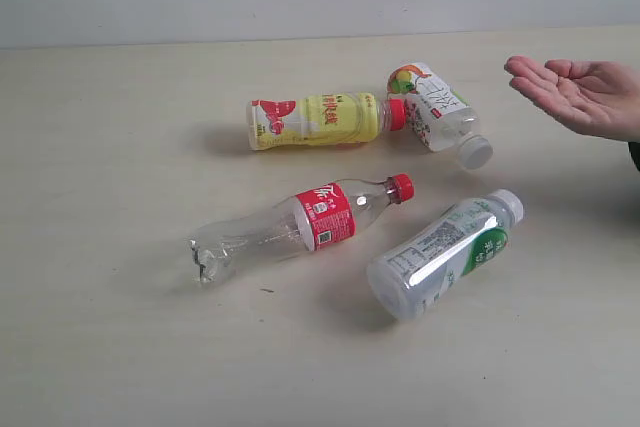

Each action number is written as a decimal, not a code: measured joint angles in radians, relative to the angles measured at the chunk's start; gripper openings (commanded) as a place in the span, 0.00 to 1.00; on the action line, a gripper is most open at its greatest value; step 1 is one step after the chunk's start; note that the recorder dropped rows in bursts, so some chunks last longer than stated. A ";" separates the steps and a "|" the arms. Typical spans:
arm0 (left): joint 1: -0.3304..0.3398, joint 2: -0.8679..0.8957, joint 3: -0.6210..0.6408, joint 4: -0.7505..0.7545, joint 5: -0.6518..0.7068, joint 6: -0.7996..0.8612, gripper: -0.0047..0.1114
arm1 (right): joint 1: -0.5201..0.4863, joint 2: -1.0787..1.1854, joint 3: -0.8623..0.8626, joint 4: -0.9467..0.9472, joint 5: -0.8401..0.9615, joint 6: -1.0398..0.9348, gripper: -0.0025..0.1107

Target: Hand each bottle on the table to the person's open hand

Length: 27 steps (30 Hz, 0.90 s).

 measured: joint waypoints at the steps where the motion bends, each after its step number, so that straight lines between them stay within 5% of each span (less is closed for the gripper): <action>1: 0.000 0.000 0.000 0.000 0.000 0.000 0.04 | 0.000 0.000 0.000 0.000 0.000 0.000 0.02; 27: 0.000 0.000 0.000 0.000 0.000 0.000 0.04 | 0.039 0.000 0.000 0.008 0.000 0.000 0.02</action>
